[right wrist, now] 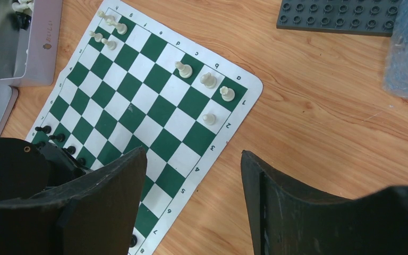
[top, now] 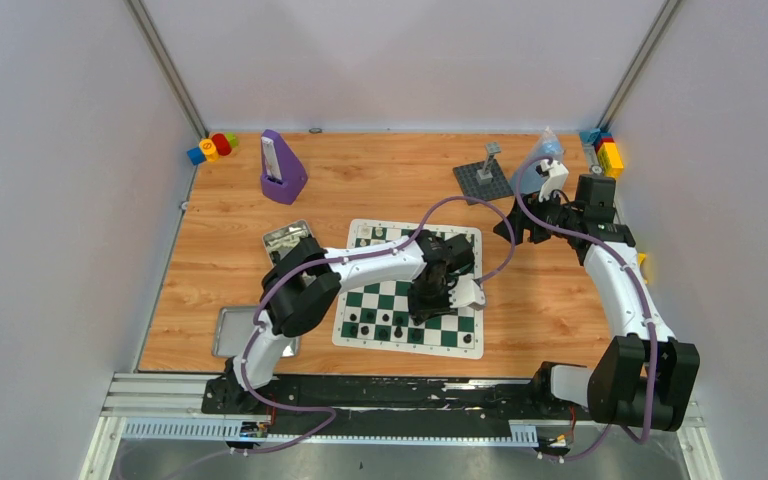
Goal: Set up the chess pieces on the board
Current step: Place the chess piece on the chessboard.
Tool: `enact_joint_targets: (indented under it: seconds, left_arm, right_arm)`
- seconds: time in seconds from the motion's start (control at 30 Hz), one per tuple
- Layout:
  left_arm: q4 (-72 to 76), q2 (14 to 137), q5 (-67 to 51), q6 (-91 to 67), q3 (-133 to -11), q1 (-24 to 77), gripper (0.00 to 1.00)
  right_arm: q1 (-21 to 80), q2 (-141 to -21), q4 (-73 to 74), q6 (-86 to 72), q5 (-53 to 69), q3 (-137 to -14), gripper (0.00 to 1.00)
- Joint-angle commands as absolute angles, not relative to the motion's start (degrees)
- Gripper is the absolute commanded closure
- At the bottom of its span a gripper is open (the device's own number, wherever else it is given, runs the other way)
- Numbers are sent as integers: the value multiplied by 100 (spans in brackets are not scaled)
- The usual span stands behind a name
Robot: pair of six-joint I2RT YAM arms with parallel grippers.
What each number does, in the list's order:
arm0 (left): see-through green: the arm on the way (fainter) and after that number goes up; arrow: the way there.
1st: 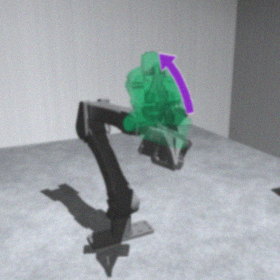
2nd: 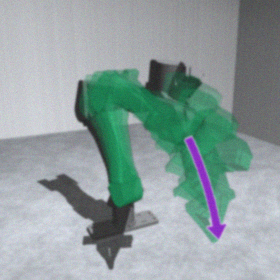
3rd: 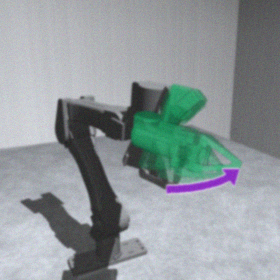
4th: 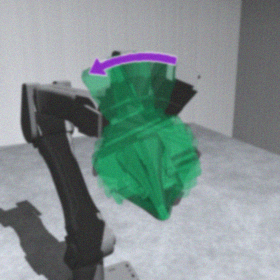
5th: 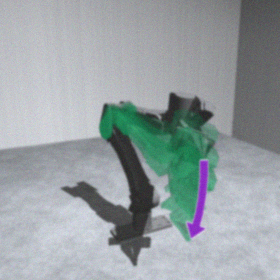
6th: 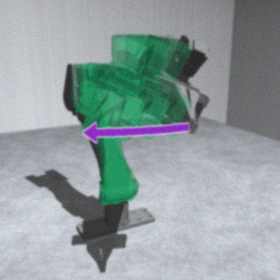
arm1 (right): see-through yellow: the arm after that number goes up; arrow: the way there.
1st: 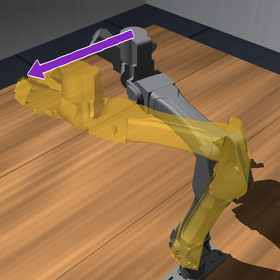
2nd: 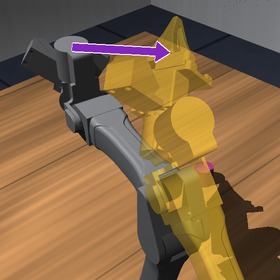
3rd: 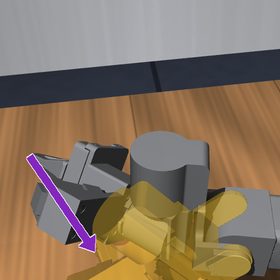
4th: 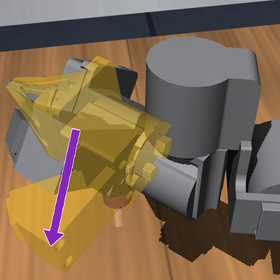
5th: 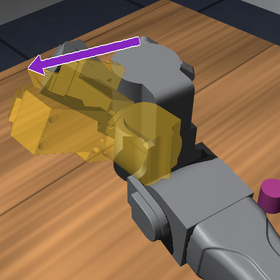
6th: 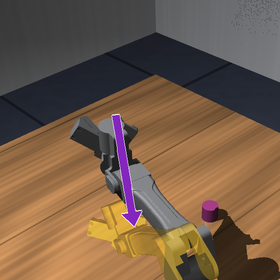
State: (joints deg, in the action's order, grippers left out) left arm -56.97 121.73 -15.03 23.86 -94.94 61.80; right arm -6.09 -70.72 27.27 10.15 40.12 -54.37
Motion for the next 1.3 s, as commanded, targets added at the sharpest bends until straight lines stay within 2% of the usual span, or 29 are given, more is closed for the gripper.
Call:
enact_joint_targets:
  seconds: [0.0, 0.3, 0.57, 0.8, 0.97, 1.27]
  left_arm:
    - [-5731, 12271, -1528, 2290, -9714, 6237, 73]
    - [-5732, 12034, -1354, 2271, -9741, 6235, 62]
    - [-5785, 11212, -1031, 2320, -9645, 6223, 52]
    - [-5749, 10317, -599, 2341, -8954, 5936, 44]
    - [-5752, 9641, -416, 2119, -8411, 4920, 43]
    - [-5512, 8903, -188, 2229, -7548, 2177, 42]
  right_arm:
    - [-633, -6946, 2687, 1020, 4149, -5599, 34]
    - [-633, -6943, 2687, 1028, 4148, -5598, 34]
    - [-633, -6970, 2691, 1028, 4149, -5594, 34]
    - [-633, -6979, 2690, 1028, 4153, -5606, 34]
    - [-633, -6987, 2698, 1037, 4176, -5607, 34]
    - [-629, -7020, 2711, 1011, 4303, -5630, 34]
